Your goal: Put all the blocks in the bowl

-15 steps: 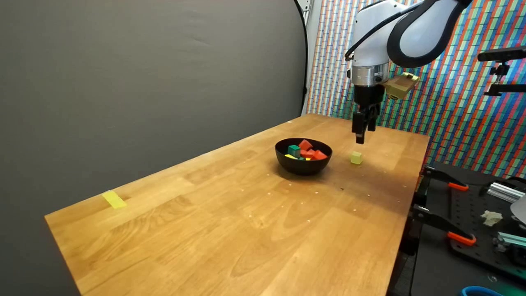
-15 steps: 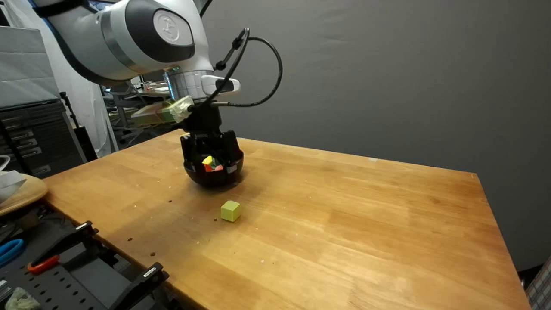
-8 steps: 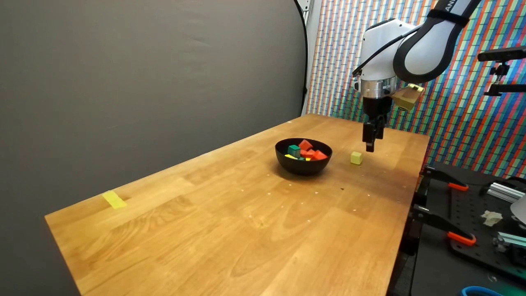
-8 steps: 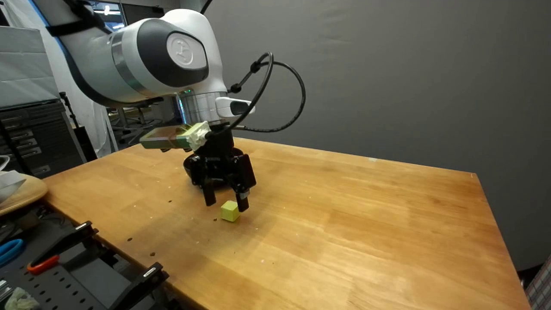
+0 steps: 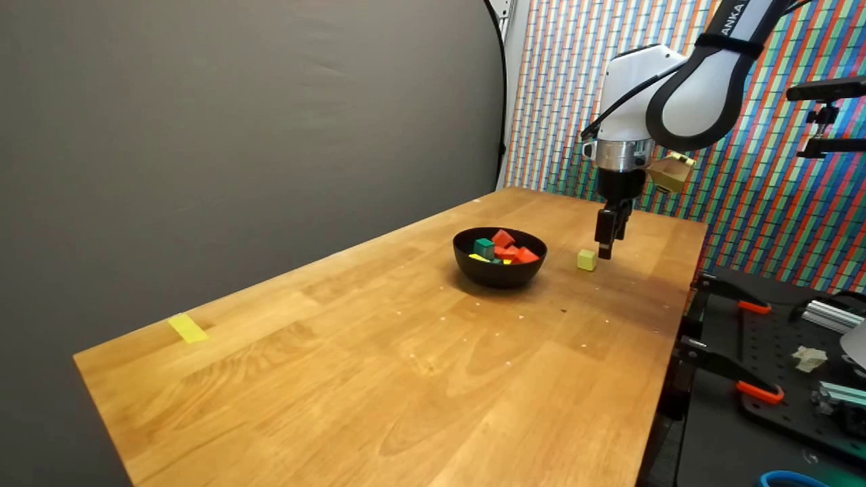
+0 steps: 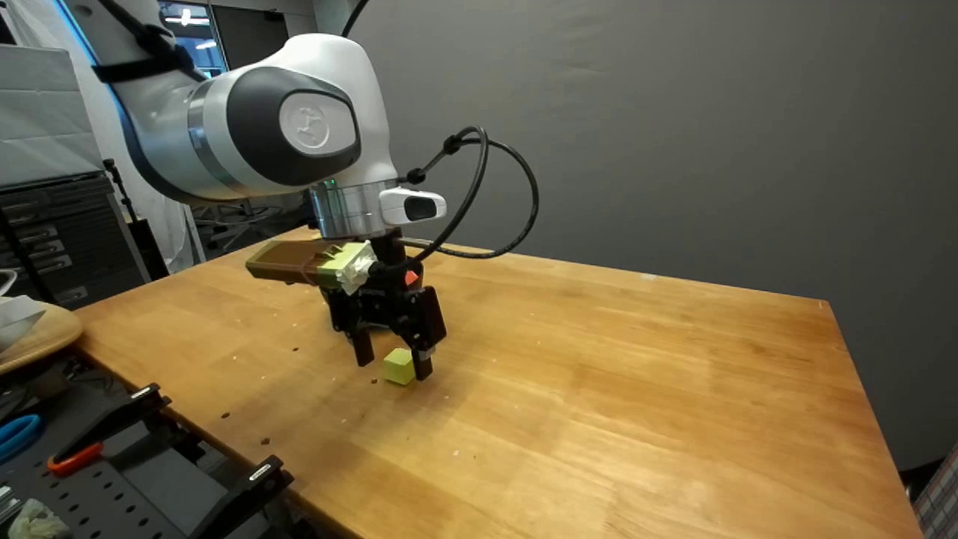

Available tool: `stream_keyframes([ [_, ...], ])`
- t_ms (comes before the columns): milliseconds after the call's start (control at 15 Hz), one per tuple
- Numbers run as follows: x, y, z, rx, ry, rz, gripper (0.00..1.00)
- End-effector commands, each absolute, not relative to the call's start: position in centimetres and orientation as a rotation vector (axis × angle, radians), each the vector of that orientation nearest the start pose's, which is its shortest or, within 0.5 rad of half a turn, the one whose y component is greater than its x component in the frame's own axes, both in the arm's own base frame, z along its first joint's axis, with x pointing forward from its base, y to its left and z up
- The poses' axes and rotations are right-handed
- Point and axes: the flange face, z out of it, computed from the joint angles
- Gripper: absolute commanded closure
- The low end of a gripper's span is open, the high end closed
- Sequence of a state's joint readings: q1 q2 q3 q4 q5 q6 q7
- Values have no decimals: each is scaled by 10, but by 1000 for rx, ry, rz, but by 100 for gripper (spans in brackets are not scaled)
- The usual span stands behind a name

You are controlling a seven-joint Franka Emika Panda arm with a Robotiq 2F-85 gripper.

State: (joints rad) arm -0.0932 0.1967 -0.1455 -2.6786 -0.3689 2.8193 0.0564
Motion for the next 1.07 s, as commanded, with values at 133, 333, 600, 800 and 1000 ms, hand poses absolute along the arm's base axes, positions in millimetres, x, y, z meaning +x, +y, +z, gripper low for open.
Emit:
stream_keyframes([
  [133,405,-67,152,-3189,-151,83,0],
  [333,412,-62,146,-3172,-155,97,26],
  [600,419,-66,142,-3179,-152,94,58],
  [800,424,-68,139,-3183,-149,96,81],
  [1000,421,-61,156,-3185,-193,106,85],
])
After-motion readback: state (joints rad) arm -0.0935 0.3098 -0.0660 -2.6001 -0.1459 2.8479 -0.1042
